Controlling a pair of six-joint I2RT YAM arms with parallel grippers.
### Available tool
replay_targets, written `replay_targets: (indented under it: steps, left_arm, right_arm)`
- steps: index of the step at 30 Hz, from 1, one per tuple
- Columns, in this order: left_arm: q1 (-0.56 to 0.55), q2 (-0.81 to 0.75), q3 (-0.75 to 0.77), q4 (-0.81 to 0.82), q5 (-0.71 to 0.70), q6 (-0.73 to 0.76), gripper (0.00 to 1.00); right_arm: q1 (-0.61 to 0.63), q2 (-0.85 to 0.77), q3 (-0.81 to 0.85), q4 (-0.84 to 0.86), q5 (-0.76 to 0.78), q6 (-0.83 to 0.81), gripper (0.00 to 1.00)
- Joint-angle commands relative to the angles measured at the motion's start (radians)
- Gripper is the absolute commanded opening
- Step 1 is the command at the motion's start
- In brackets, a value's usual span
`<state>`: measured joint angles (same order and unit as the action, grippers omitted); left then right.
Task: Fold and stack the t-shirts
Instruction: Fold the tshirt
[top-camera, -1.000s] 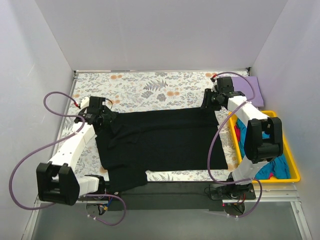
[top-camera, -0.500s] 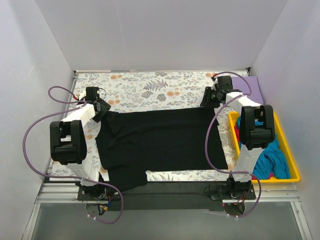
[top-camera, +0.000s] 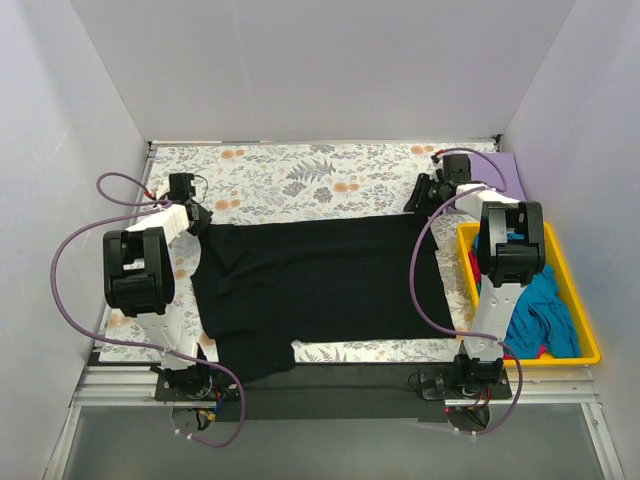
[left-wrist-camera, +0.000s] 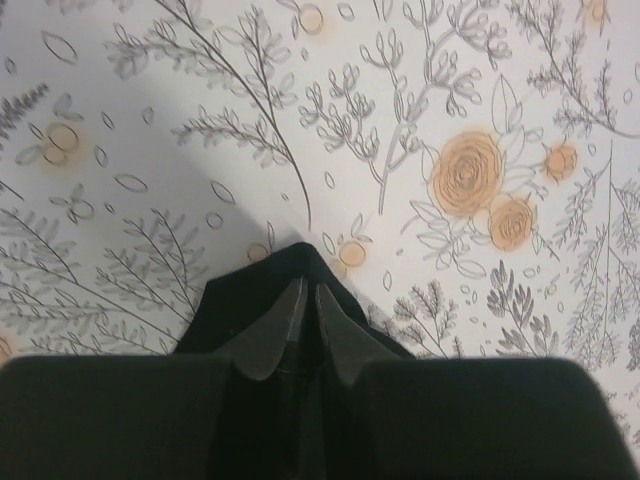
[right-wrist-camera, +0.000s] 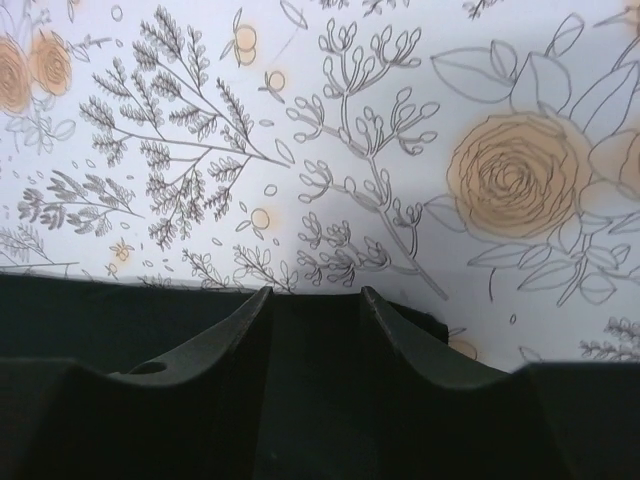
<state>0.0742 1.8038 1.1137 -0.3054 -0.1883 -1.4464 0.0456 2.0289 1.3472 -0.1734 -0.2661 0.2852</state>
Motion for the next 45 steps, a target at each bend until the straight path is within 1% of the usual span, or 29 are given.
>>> replay_targets:
  steps: [1,3,9,11,12,13,16,17,19,20,22,23,25,27,29,30,31,32,33,35,36,37,38,39,40,41,45]
  left_arm:
    - [0.058,-0.008,0.003,0.072,-0.033,0.038,0.03]
    - [0.091,0.000,-0.014,0.110,-0.011,0.049,0.00]
    - [0.151,0.017,-0.037,0.182,0.038,0.069,0.00]
    - [0.156,0.019,-0.052,0.236,0.055,0.078,0.01]
    - [0.154,0.031,-0.045,0.247,0.088,0.096,0.03]
    - [0.156,0.040,-0.038,0.252,0.110,0.106,0.08]
    - [0.154,0.054,-0.025,0.272,0.145,0.133,0.15]
    - [0.154,0.043,-0.020,0.282,0.147,0.142,0.21]
    - [0.156,0.025,0.000,0.284,0.150,0.171,0.29]
    - [0.154,0.002,0.008,0.275,0.151,0.182,0.38]
    - [0.154,-0.027,0.023,0.258,0.151,0.187,0.46]
    - [0.154,-0.062,0.032,0.227,0.148,0.184,0.55]
    - [0.150,-0.105,0.035,0.169,0.148,0.167,0.62]
    - [0.132,-0.184,0.014,0.128,0.115,0.150,0.67]
    - [0.110,-0.275,-0.014,0.045,0.073,0.103,0.69]
    - [0.089,-0.308,-0.046,0.011,0.032,0.084,0.69]
    - [0.078,-0.340,-0.069,-0.050,0.017,0.063,0.69]
    - [0.066,-0.401,-0.090,-0.079,0.000,0.031,0.70]
    - [0.047,-0.432,-0.138,-0.105,-0.011,0.021,0.69]
    - [0.032,-0.512,-0.184,-0.170,-0.022,0.008,0.69]
    - [0.019,-0.538,-0.239,-0.184,-0.014,0.001,0.69]
    - [0.015,-0.587,-0.262,-0.205,-0.016,0.001,0.68]
    - [0.013,-0.610,-0.291,-0.215,-0.016,0.001,0.67]
    - [0.009,-0.632,-0.339,-0.224,-0.013,0.001,0.66]
    - [0.007,-0.652,-0.365,-0.231,-0.011,0.001,0.65]
    - [0.006,-0.685,-0.386,-0.236,-0.008,0.000,0.65]
    - [0.001,-0.744,-0.477,-0.235,0.021,-0.020,0.65]
  right_arm:
    - [-0.033,0.054,0.030,0.038,-0.018,0.028,0.47]
    - [-0.036,0.079,0.040,0.037,-0.022,0.034,0.47]
    - [-0.084,0.105,0.061,0.037,-0.013,0.031,0.47]
    - [-0.087,0.114,0.072,0.037,-0.013,0.023,0.47]
    - [-0.087,0.117,0.085,0.037,-0.021,0.020,0.47]
    - [-0.087,0.117,0.092,0.035,-0.028,0.013,0.47]
    - [-0.087,0.100,0.118,0.035,-0.044,-0.001,0.47]
    - [-0.087,0.081,0.122,0.034,-0.044,-0.009,0.47]
    - [-0.087,0.054,0.136,0.031,-0.054,-0.020,0.47]
    - [-0.085,0.021,0.139,0.028,-0.059,-0.030,0.48]
    - [-0.075,-0.015,0.145,0.022,-0.073,-0.043,0.48]
    - [-0.061,-0.047,0.144,0.018,-0.093,-0.044,0.48]
    - [-0.047,-0.082,0.123,0.015,-0.108,-0.044,0.49]
    - [0.017,-0.140,0.098,0.017,-0.107,-0.034,0.49]
    - [0.063,-0.197,0.051,0.018,-0.101,-0.018,0.48]
    - [0.118,-0.212,0.032,0.018,-0.094,0.011,0.49]
    - [0.150,-0.243,0.017,0.025,-0.091,0.031,0.48]
    - [0.221,-0.255,-0.024,0.038,-0.088,0.052,0.48]
    - [0.258,-0.269,-0.046,0.055,-0.084,0.081,0.48]
    - [0.331,-0.300,-0.097,0.136,-0.081,0.187,0.48]
    - [0.405,-0.306,-0.135,0.162,-0.087,0.224,0.47]
    - [0.443,-0.308,-0.155,0.243,-0.087,0.297,0.47]
    - [0.517,-0.300,-0.178,0.280,-0.087,0.325,0.47]
    - [0.552,-0.291,-0.177,0.300,-0.093,0.351,0.47]
    - [0.585,-0.256,-0.171,0.305,-0.091,0.392,0.47]
    - [0.644,-0.237,-0.160,0.308,-0.091,0.403,0.47]
    - [0.753,-0.161,-0.125,0.327,-0.032,0.472,0.47]
